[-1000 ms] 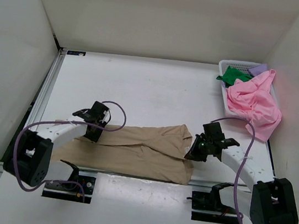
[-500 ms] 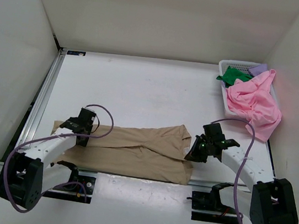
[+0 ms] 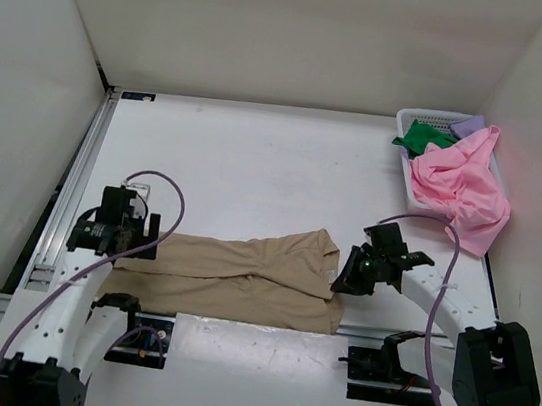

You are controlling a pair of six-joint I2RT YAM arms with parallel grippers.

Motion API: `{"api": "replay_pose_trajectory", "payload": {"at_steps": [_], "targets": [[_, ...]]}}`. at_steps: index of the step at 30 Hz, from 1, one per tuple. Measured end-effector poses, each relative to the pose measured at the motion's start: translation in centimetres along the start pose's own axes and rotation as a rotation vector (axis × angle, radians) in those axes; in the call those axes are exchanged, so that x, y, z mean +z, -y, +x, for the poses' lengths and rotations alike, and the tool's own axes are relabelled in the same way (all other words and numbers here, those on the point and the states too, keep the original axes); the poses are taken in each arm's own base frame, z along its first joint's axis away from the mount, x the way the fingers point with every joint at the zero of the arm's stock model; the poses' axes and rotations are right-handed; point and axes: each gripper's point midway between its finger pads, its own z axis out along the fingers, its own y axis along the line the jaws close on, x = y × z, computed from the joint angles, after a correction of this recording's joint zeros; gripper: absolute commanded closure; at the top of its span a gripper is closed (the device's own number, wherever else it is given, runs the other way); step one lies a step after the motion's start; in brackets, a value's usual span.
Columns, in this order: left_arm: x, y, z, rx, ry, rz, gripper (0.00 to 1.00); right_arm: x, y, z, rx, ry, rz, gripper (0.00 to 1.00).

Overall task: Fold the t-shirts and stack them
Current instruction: Fold the other side of the tshirt into a rectangle

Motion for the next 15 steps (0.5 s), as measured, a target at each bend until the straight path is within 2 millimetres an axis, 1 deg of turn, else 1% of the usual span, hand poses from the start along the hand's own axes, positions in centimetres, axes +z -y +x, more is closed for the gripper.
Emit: {"api": "replay_pose_trajectory", "payload": {"at_steps": [1,3,4,6,7,9,10,12,13,14,15], "targets": [[-0.7,0.2,-0.8,-0.006,0.035,0.02,0.06,0.1,-0.1,0.2,-0.012,-0.01,-0.007,0.72],[-1.1,0.2,-1.3,-0.019,0.055,0.029,0.06,0.2,-0.2,0.5,-0.029,-0.03,-0.017,0.64],[-0.9,-0.1,-1.2,-0.028,0.048,0.017,0.06,0.1,-0.3,0.7,-0.044,-0.041,-0.021,0.58],[-0.2,-1.0,-0.9,-0.05,0.022,-0.026,0.06,-0.1,-0.6,1.1,-0.07,-0.057,-0.024,0.52],[0.3,-1.5,-0.8,-0.063,0.01,-0.052,0.04,-0.3,-0.7,1.2,-0.085,-0.061,-0.025,0.48],[1.4,-2.8,0.0,-0.096,-0.034,-0.111,0.03,-1.0,-0.8,0.9,-0.105,-0.047,-0.009,0.48],[1.8,-3.6,0.4,-0.121,-0.061,-0.14,0.01,-1.8,-0.9,0.4,-0.114,-0.024,0.008,0.48],[2.4,-4.9,0.6,-0.168,-0.088,-0.187,0.01,-3.3,-1.5,-1.0,-0.135,0.038,0.028,0.47],[2.8,-5.8,0.6,-0.202,-0.107,-0.216,0.01,-4.1,-2.0,-1.8,-0.144,0.073,0.032,0.42],[2.9,-6.2,0.6,-0.213,-0.113,-0.226,0.01,-4.9,-2.5,-2.8,-0.151,0.111,0.035,0.4],[3.2,-7.0,0.5,-0.237,-0.134,-0.247,0.01,-5.5,-3.1,-3.6,-0.158,0.14,0.033,0.37]]}}
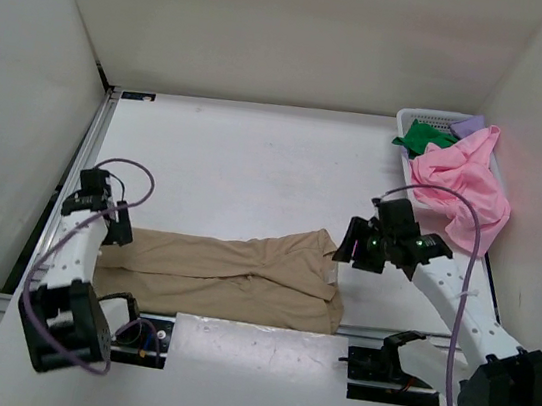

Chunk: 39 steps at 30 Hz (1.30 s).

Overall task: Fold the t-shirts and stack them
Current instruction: Fold the other side of the tshirt into a rectangle

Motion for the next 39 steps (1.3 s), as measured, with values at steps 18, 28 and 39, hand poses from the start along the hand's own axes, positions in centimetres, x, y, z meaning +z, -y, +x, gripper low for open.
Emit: {"api": "replay_pose_trajectory", "payload": {"at_steps": [18,28,39], "targets": [[7.4,-2.6,-6.7,-0.136,-0.171,-0.015,0.01,12.0,0.3,-6.2,0.072,-0.231,0.17,0.98],[4.3,-2.9,-13.6,-0.164,-0.047,0.057,0.24,13.7,2.5,-13.1,0.222,-0.17,0.19,1.0],[5.5,1.6,-3.3,-0.126,-0.402,0.224,0.44,13.7,2.6,-13.4,0.199,-0.19,0.172,0.8]]}}
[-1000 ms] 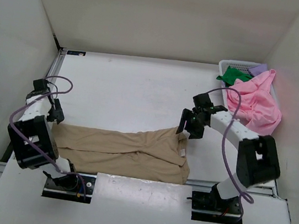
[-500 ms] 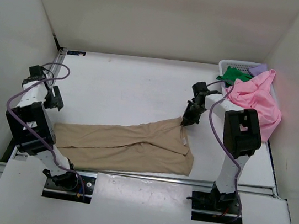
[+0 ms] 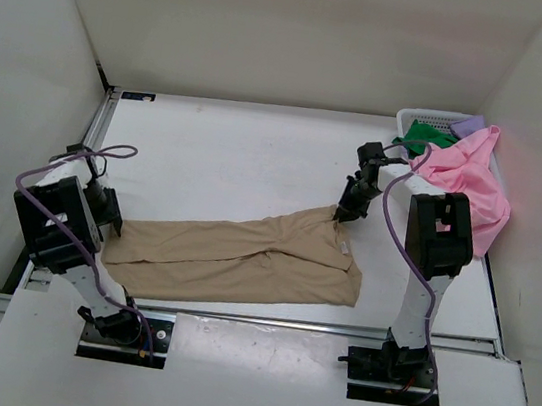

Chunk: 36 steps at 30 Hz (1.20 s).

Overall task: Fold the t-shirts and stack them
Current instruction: Fold the other side of the tshirt into a rectangle

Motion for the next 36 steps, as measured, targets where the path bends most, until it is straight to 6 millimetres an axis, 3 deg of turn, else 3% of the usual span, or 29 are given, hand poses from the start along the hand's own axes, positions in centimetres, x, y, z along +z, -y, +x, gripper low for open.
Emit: {"api": "replay_pose_trajectory", "payload": {"at_steps": [4,6,8,13,17,21,24,25,29,36], "targets": [[0.7,0.0,-0.4,0.0,0.001,0.002,0.44,0.0,0.2,0.5,-0.001,-0.017,0.006,0.8],[0.9,0.1,-0.6,0.0,0.007,0.003,0.52,-0.1,0.3,0.7,0.0,-0.022,0.009,0.8],[1.3,0.2,-0.7,-0.004,0.0,0.009,0.69,-0.1,0.4,0.9,0.001,-0.026,0.012,0.8],[1.8,0.7,-0.6,-0.001,-0.016,0.039,0.76,-0.2,0.5,1.0,0.002,-0.032,0.016,0.8],[1.8,0.9,-0.6,-0.002,-0.016,0.05,0.9,-0.2,0.5,1.3,-0.002,-0.039,0.019,0.79],[1.8,0.9,-0.6,-0.002,-0.015,0.051,0.86,-0.2,0.2,1.6,-0.016,-0.047,0.013,0.72],[1.7,0.8,-0.7,0.003,-0.012,0.043,0.59,-0.2,-0.1,1.8,-0.04,-0.05,0.009,0.7],[1.7,0.7,-0.7,0.007,-0.008,0.038,0.57,-0.2,-0.2,2.0,-0.048,-0.052,0.008,0.7],[1.4,0.5,-1.1,0.013,0.015,0.005,0.6,-0.2,-0.4,2.4,-0.066,-0.058,0.008,0.69],[0.8,1.0,-2.0,0.051,0.066,-0.023,0.65,-0.4,-0.2,2.7,-0.084,-0.056,0.011,0.57]]}}
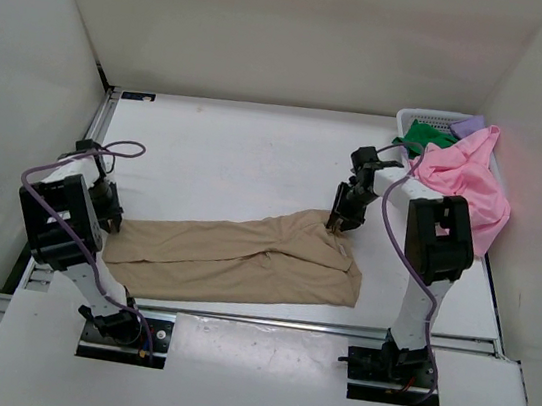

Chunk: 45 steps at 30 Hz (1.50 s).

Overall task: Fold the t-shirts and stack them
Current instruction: Fold the other side of the tshirt into a rectangle

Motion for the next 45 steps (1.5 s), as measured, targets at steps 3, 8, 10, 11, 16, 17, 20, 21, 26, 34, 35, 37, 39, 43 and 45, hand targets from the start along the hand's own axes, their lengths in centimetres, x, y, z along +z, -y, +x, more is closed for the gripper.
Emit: {"api": "replay_pose_trajectory", "payload": {"at_steps": [3,8,10,11,16,17,20,21,26,34,35,37,39,43,45], "targets": [[0.1,0.0,-0.1,0.012,0.002,-0.014,0.67,-0.5,0.3,0.5,-0.005,0.007,0.008,0.57],[0.2,-0.3,-0.3,0.012,0.009,-0.033,0.8,-1.9,0.0,0.2,-0.019,0.051,0.002,0.57],[0.2,-0.3,-0.4,0.013,0.015,-0.036,0.86,-2.5,-0.3,0.1,-0.022,0.066,-0.006,0.57],[0.2,-0.4,-0.5,0.012,0.016,-0.039,0.9,-2.6,-0.3,0.0,-0.023,0.069,-0.008,0.57],[0.3,-0.4,-0.6,0.013,0.02,-0.042,0.9,-2.5,-0.8,0.3,-0.034,0.064,-0.015,0.57],[0.4,-0.4,-0.6,0.012,0.021,-0.041,0.9,-2.5,-0.9,0.4,-0.037,0.062,-0.017,0.58],[0.5,-0.3,-0.7,0.012,0.022,-0.038,0.9,-2.4,-1.3,0.7,-0.039,0.055,-0.024,0.6],[0.5,-0.2,-0.8,0.012,0.024,-0.032,0.9,-2.3,-1.4,0.8,-0.039,0.051,-0.026,0.62],[-0.6,0.0,-2.3,0.01,0.074,-0.016,0.9,-0.9,-0.8,0.6,-0.008,0.026,0.009,0.73],[-1.4,0.2,-3.7,0.008,0.125,-0.007,0.9,-0.4,-0.5,-1.2,0.016,0.068,0.06,0.67],[-1.4,0.2,-3.7,0.009,0.124,-0.007,0.9,-0.5,-0.5,-1.5,0.016,0.077,0.062,0.6],[-1.1,0.1,-3.7,0.008,0.115,-0.014,0.87,-0.7,-0.6,-1.7,0.006,0.084,0.06,0.53],[-0.8,-0.1,-3.5,0.011,0.103,-0.021,0.76,-0.9,-0.6,-1.9,-0.007,0.092,0.063,0.53],[-1.4,-0.4,-3.7,0.007,0.121,-0.038,0.69,-3.1,-0.1,-1.3,-0.012,0.15,0.082,0.58],[-2.0,-0.8,-3.9,0.003,0.144,-0.06,0.69,-4.9,-0.1,-0.4,-0.007,0.186,0.08,0.61]]}}
